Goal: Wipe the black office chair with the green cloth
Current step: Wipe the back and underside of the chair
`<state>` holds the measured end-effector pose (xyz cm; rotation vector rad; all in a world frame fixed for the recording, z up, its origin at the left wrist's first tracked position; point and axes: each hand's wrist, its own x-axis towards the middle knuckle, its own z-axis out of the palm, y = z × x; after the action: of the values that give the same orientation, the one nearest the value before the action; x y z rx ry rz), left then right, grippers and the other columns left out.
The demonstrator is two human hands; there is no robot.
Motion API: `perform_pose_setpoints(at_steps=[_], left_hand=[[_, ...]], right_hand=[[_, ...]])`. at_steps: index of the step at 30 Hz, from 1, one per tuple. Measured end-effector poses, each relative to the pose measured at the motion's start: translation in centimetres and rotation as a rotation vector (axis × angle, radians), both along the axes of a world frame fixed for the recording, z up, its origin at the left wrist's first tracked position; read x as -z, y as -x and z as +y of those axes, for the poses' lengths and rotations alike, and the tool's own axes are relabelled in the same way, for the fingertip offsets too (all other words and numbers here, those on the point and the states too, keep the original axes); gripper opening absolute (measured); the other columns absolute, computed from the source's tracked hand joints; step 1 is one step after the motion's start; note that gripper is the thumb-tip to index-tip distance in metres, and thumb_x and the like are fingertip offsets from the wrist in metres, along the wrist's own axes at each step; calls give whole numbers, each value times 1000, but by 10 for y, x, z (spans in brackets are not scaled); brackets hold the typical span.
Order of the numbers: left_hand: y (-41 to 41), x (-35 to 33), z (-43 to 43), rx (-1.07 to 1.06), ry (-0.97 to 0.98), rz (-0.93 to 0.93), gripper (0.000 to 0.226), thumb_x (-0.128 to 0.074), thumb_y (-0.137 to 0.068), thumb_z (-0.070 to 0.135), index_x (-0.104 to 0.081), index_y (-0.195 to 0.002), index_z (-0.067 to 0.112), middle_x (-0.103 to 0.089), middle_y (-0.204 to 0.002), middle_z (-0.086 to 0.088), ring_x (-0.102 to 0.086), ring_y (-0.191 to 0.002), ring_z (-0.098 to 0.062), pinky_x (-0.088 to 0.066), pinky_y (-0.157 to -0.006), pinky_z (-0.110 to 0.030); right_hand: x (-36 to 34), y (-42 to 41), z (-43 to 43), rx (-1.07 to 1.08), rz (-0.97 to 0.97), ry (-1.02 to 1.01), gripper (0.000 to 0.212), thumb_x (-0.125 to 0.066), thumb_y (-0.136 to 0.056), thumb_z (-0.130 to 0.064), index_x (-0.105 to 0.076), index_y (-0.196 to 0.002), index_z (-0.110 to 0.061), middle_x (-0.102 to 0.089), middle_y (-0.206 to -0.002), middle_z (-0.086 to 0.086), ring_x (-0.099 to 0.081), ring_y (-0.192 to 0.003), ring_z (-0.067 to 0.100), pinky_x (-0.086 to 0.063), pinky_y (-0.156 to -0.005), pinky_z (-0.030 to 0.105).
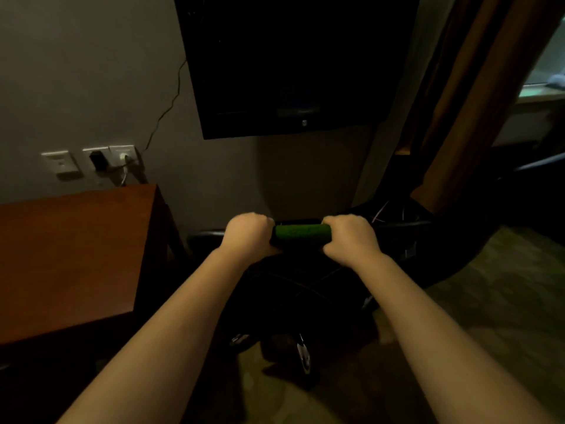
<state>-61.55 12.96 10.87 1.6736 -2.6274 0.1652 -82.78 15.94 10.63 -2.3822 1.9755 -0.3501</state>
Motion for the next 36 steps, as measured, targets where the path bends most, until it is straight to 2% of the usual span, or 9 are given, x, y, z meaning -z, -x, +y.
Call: perform_pose_setpoints(at_steps=[3,8,12,15,19,23,27,30,36], left_hand=[[0,1,25,3,94,-19,47,-73,-74,59,-64,-95,18,-61,-84,-1,-63,-86,-27,-39,-63,-30],[-5,8,80,45,104,5,50,-73,-73,63,-59,-86,16,-47,-69,5,-49,-68,-19,-36,-55,-30],[-5,14,125,81,133,45,48,-74,-72,62,-59,-84,18,-47,-67,6,-44,-62,-15,-27,-47,-30],[2,12,153,105,121,44,48,-75,-72,61,-48,-71,22,-46,-65,6,-39,-56,-9,-25,-45,-26],[-3,14,174,92,123,50,47,-77,-71,60,-53,-76,20,-46,-66,6,-43,-59,-13,-29,-48,-29],[-17,15,188,96,142,30,50,-76,-69,63,-60,-81,17,-52,-70,4,-52,-69,-21,-38,-58,-31],[-14,13,202,113,156,18,49,-76,-68,64,-55,-75,20,-46,-64,7,-45,-59,-15,-31,-48,-29],[-11,8,207,106,142,13,48,-75,-70,63,-59,-73,18,-50,-63,5,-46,-54,-10,-29,-43,-27],[-14,-4,212,69,129,10,52,-75,-69,64,-66,-73,14,-56,-63,1,-52,-54,-14,-32,-41,-26]], right_hand=[[1,-1,24,11,31,22,22,-66,-76,-23,-65,-97,-28,-49,-71,-12,-54,-75,17,-35,-58,26],[12,2,86,0,85,133,34,-70,-79,-34,-65,-112,-26,-41,-70,-15,-48,-76,14,-31,-51,24],[17,8,137,-15,83,174,33,-68,-82,-31,-64,-114,-24,-40,-68,-15,-45,-70,11,-27,-47,22],[16,13,168,4,89,162,37,-67,-84,-30,-61,-120,-24,-40,-69,-16,-47,-73,13,-27,-46,22],[15,7,195,-15,70,154,29,-68,-84,-33,-63,-112,-24,-42,-69,-16,-50,-75,14,-29,-47,22],[11,-4,210,-67,57,144,33,-69,-85,-34,-64,-116,-27,-51,-77,-19,-59,-85,18,-29,-48,20],[11,3,220,-56,47,124,18,-72,-82,-40,-60,-93,-33,-50,-71,-15,-59,-79,16,-40,-50,24],[8,4,222,-27,31,111,23,-72,-81,-38,-64,-101,-28,-56,-75,-12,-57,-77,14,-46,-56,26],[-3,-2,222,-24,-3,127,43,-73,-79,-39,-64,-119,-26,-61,-91,-6,-56,-84,16,-46,-60,28]])
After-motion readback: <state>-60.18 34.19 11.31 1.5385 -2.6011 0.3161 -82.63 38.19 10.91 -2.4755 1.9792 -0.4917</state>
